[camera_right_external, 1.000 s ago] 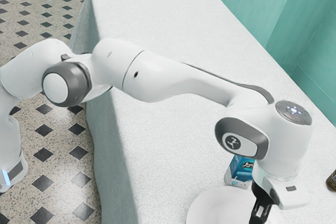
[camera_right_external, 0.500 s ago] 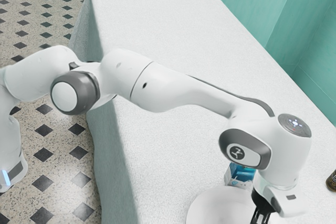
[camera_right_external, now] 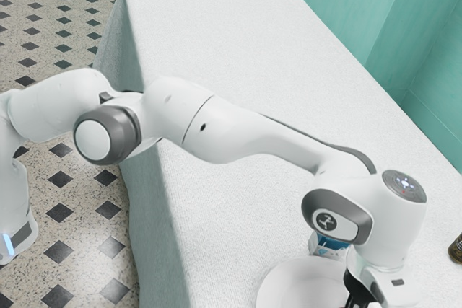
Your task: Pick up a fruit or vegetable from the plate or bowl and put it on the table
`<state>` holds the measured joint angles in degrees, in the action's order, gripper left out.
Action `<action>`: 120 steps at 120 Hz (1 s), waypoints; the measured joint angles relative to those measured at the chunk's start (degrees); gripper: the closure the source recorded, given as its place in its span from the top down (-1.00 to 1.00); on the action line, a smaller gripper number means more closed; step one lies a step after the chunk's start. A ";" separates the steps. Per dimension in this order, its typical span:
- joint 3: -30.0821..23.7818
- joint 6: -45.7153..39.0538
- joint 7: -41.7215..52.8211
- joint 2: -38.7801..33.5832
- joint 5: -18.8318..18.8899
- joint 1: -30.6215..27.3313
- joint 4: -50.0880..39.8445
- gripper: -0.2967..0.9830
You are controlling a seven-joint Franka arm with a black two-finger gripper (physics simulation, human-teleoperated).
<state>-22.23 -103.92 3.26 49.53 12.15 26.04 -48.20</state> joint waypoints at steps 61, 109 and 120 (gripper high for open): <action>-0.08 -0.27 -0.04 1.03 -0.02 -0.05 0.04 0.54; -0.35 -1.26 -0.67 1.33 0.58 0.06 0.34 0.12; -0.39 -1.39 -0.90 1.33 0.85 -0.06 0.43 -0.04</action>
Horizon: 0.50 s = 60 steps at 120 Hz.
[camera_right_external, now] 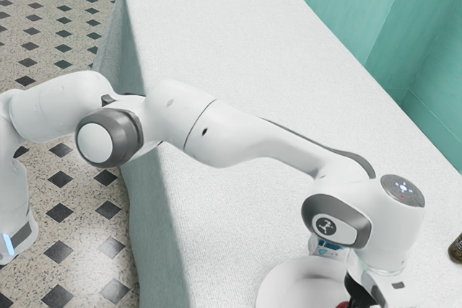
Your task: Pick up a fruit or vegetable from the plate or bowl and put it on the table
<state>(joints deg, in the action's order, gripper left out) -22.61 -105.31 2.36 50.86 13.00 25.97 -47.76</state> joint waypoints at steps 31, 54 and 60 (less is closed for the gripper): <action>1.17 -0.12 -0.62 -6.41 3.43 -1.59 -0.35 -0.10; 21.40 -0.04 -1.06 -33.64 3.08 -1.02 -19.24 0.00; 26.31 0.06 -1.22 -40.46 1.59 -1.28 -28.43 0.03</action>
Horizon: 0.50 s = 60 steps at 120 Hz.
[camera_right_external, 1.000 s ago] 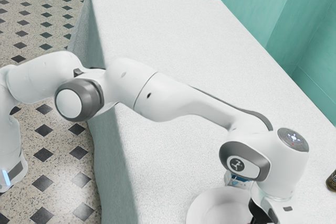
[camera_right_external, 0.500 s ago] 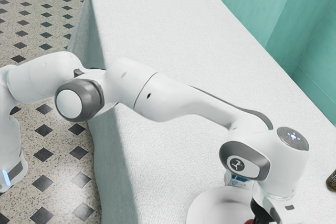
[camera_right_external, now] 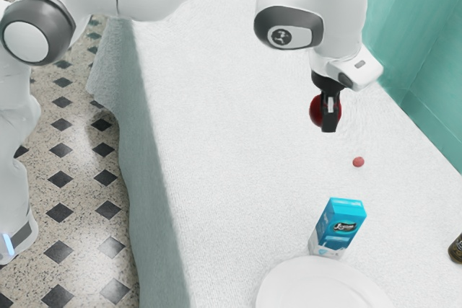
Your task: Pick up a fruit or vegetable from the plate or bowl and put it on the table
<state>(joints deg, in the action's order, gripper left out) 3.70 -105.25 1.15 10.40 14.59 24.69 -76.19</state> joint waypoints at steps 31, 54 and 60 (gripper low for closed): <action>5.59 -0.08 -0.87 -1.80 -6.12 -11.82 -23.10 -0.01; 5.07 -2.04 -1.15 0.90 -8.10 -10.35 -22.59 0.30; 4.92 -2.44 -1.03 0.50 -8.06 -10.03 -21.29 0.37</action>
<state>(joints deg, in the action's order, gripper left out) 8.61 -107.70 0.11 10.90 6.53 14.67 -97.48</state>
